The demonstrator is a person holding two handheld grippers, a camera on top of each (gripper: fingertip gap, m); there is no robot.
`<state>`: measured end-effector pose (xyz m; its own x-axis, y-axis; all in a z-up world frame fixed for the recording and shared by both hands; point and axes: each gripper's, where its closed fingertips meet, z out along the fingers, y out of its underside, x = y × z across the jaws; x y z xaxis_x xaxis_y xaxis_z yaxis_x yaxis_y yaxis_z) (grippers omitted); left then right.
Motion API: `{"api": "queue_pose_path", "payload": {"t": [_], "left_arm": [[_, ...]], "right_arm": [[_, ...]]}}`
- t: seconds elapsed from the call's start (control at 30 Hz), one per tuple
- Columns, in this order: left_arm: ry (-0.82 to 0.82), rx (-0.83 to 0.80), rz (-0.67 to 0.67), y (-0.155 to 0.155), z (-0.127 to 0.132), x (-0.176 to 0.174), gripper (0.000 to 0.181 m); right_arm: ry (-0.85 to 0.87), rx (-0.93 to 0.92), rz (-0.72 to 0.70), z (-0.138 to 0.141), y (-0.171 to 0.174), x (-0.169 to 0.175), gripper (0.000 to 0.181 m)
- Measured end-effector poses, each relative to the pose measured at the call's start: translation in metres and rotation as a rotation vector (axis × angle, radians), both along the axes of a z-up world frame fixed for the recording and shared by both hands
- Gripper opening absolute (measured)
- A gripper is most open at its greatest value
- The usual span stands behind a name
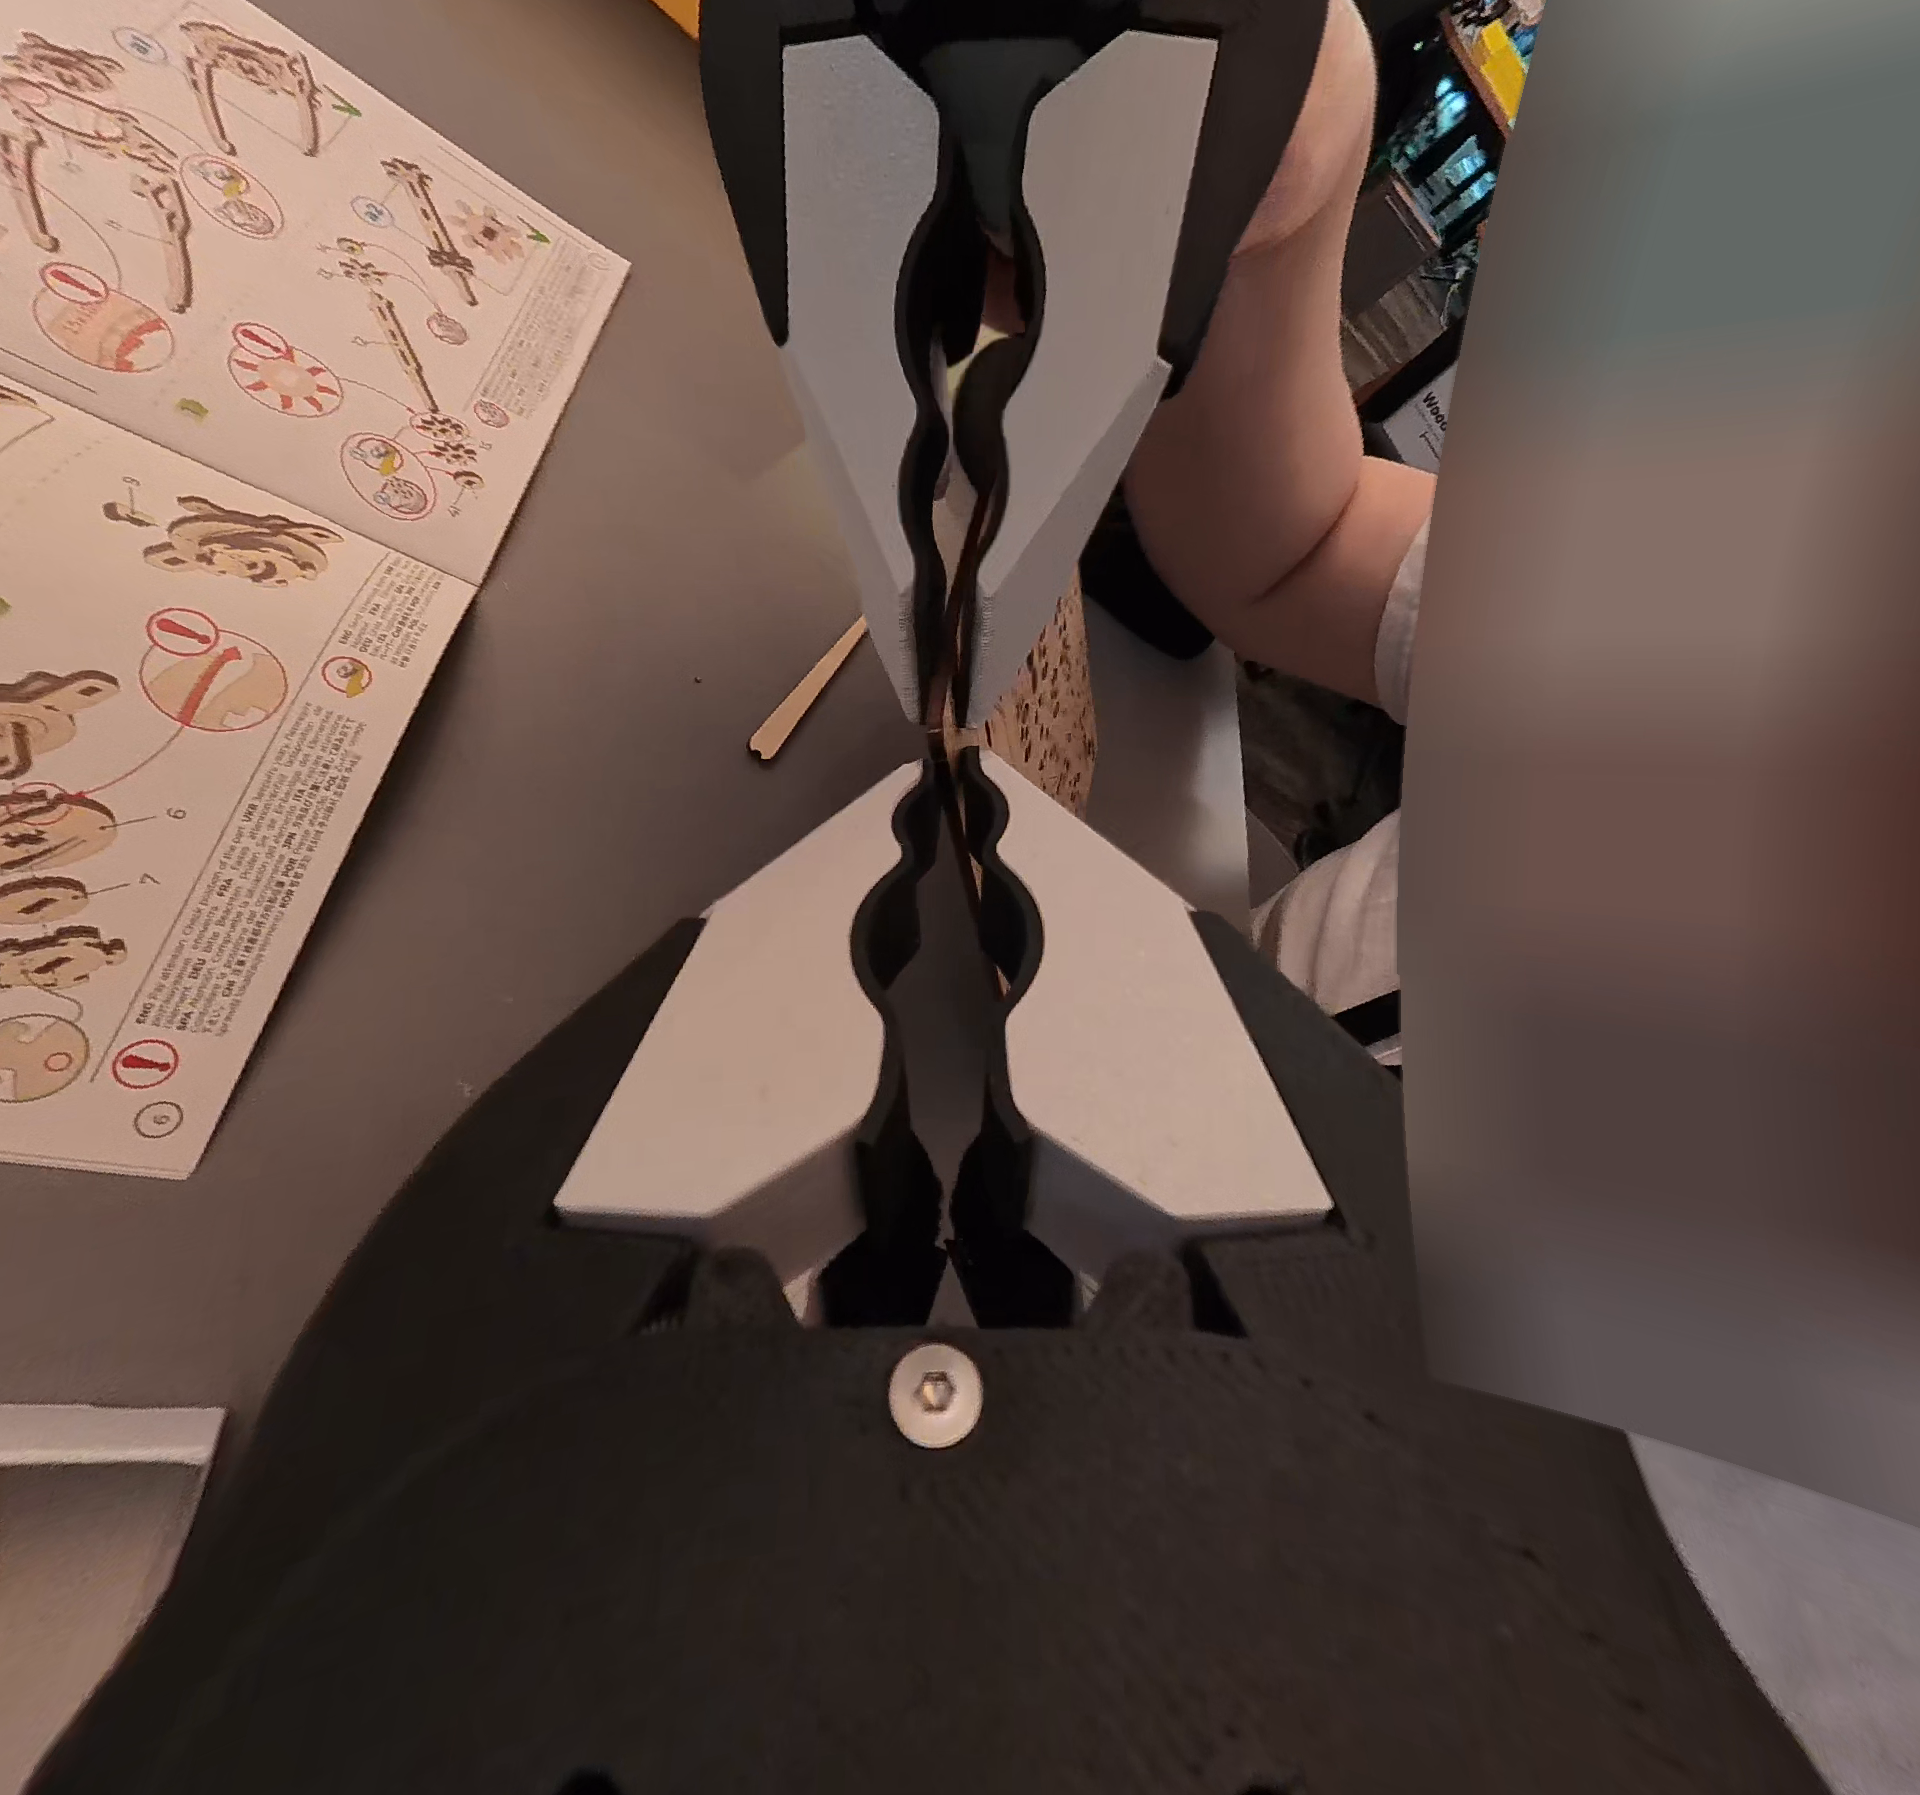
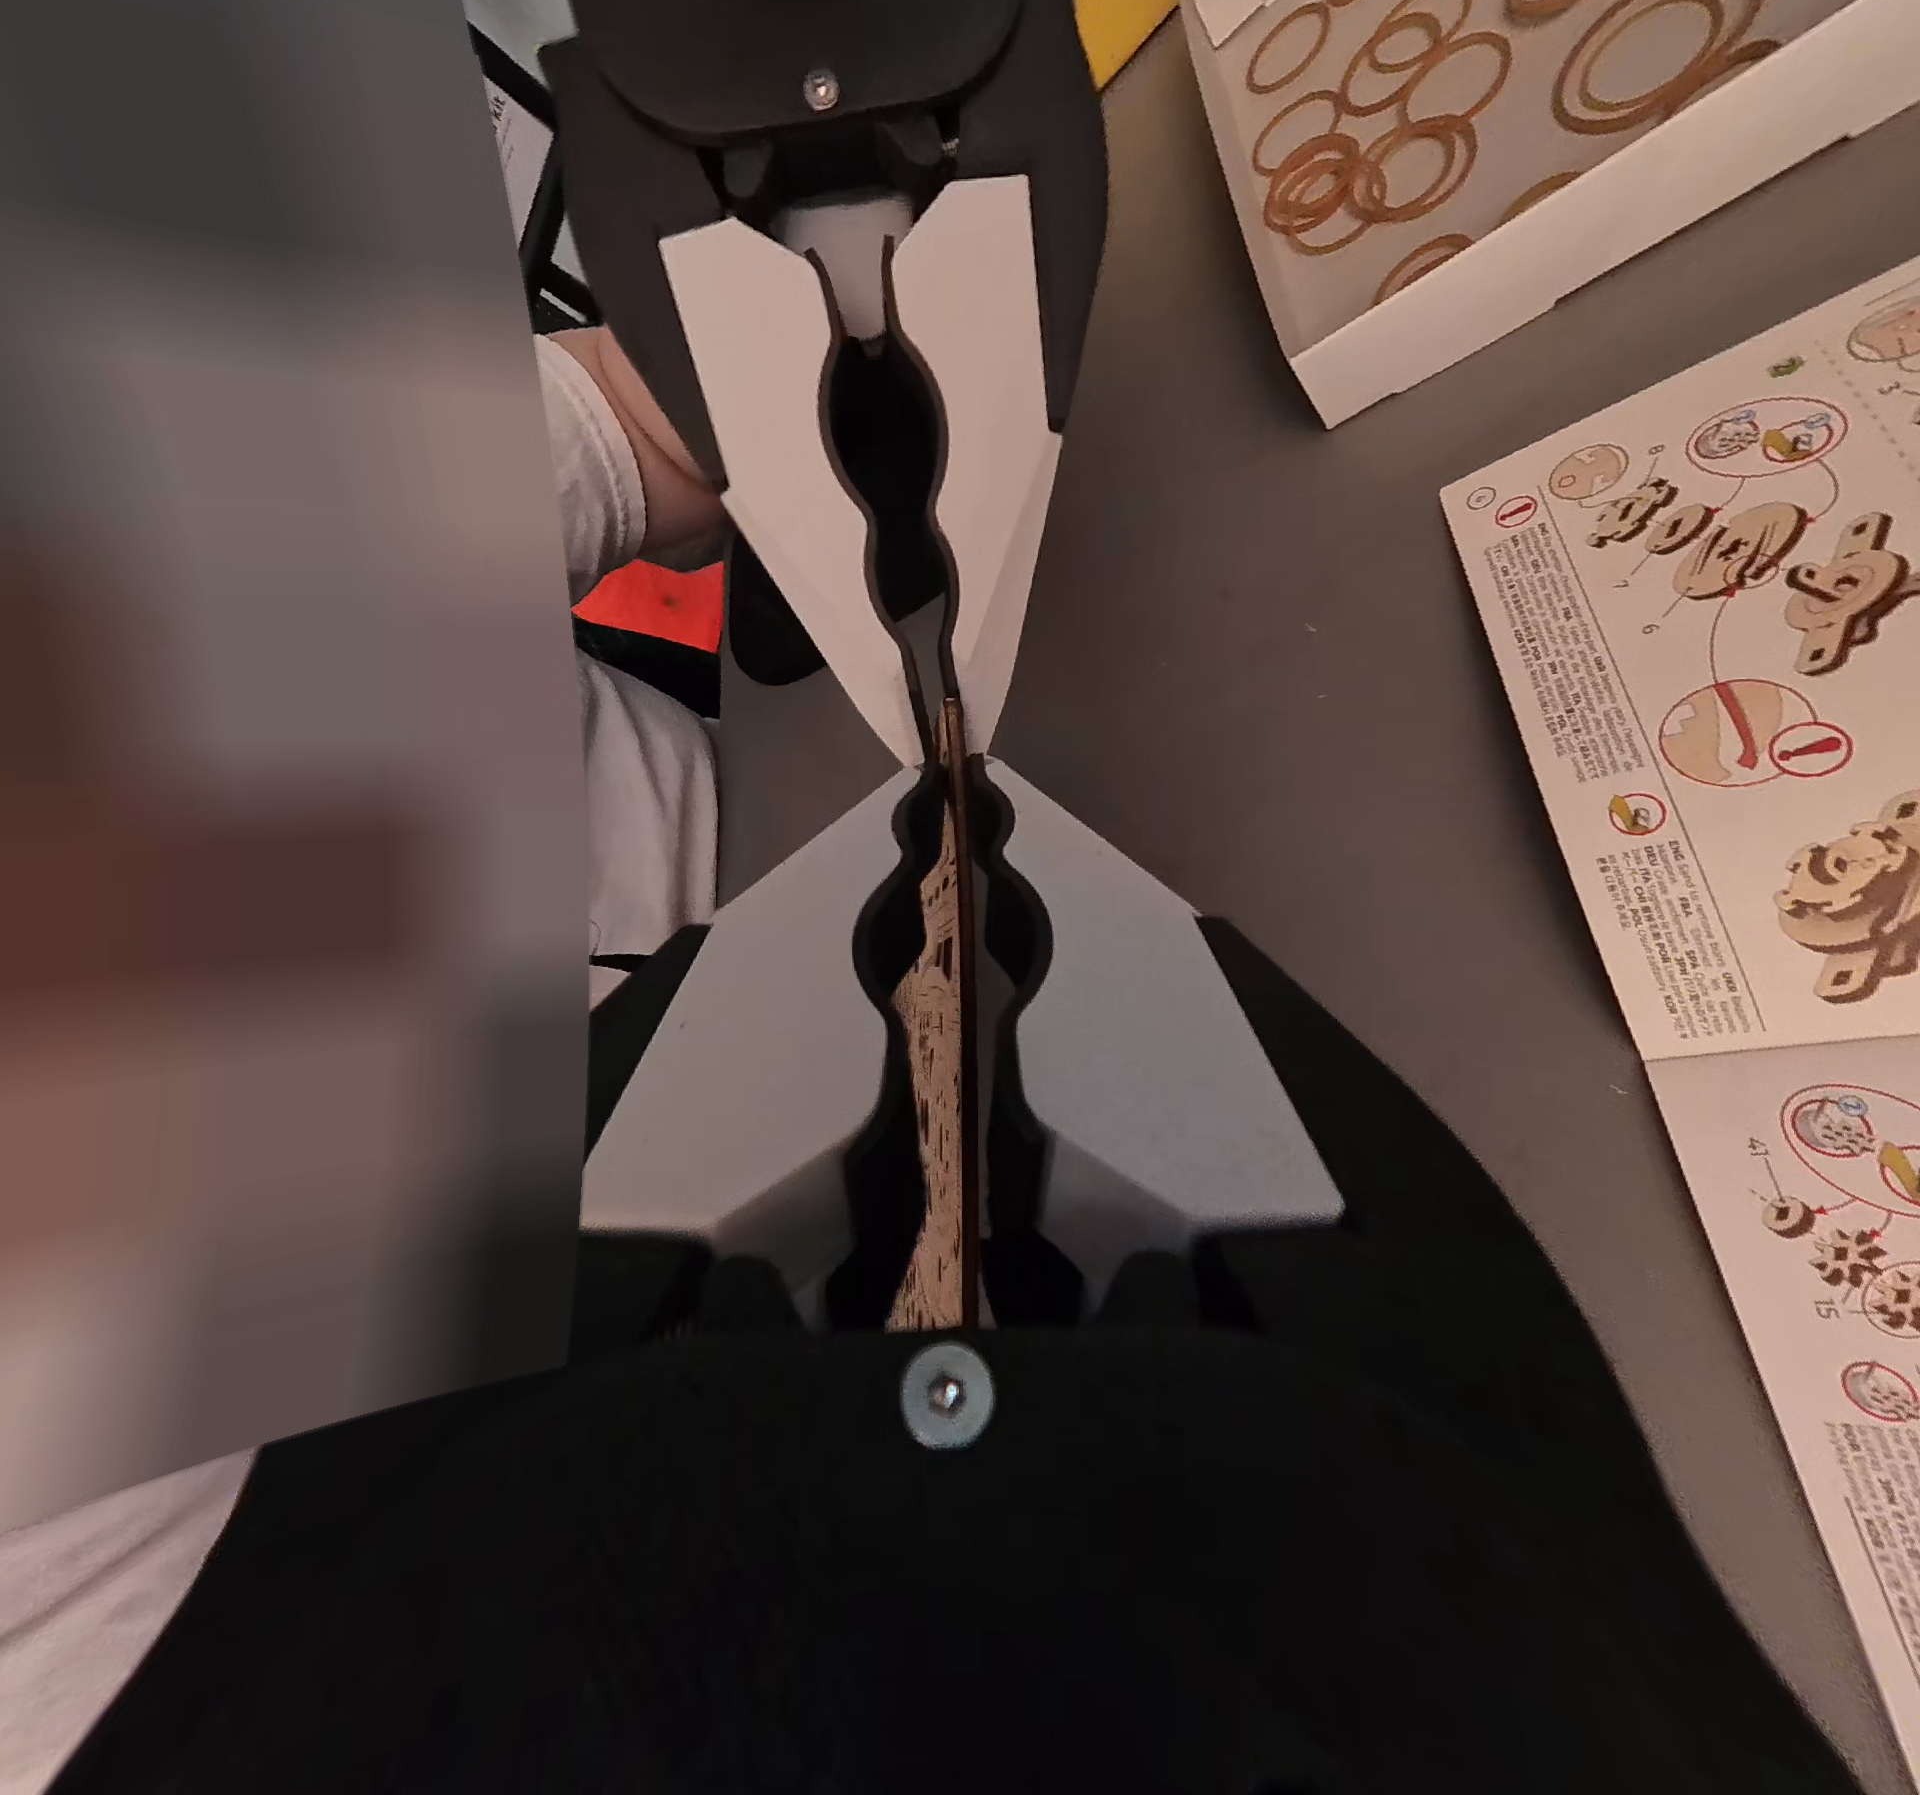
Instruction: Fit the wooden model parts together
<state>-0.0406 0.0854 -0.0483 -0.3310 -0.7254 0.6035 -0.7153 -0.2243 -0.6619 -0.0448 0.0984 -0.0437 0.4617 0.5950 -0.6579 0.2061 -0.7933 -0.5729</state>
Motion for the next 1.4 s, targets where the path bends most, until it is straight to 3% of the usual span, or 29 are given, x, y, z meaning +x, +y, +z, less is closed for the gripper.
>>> {"api": "queue_pose_path", "payload": {"t": [0.6,0.7,0.83,1.2,1.4], "left_arm": [[0.039,0.116,0.036,0.005,-0.014,0.001,0.003],[0.036,0.102,0.036,0.006,-0.014,0.002,0.003],[0.04,-0.041,0.01,0.002,-0.01,0.001,0.002],[-0.009,-0.053,-0.012,0.001,0.0,0.001,0.003],[0.032,-0.027,-0.059,-0.002,-0.008,-0.005,0.002]], "right_arm": [[-0.029,-0.068,-0.054,-0.014,0.005,0.002,0.004],[-0.031,-0.062,-0.054,-0.014,0.006,0.003,0.004],[0.0,-0.03,-0.005,-0.01,0.002,0.002,0.004],[0.029,-0.02,0.049,-0.005,-0.004,-0.002,0.004],[0.012,-0.033,0.047,-0.008,-0.004,-0.002,0.004]]}}
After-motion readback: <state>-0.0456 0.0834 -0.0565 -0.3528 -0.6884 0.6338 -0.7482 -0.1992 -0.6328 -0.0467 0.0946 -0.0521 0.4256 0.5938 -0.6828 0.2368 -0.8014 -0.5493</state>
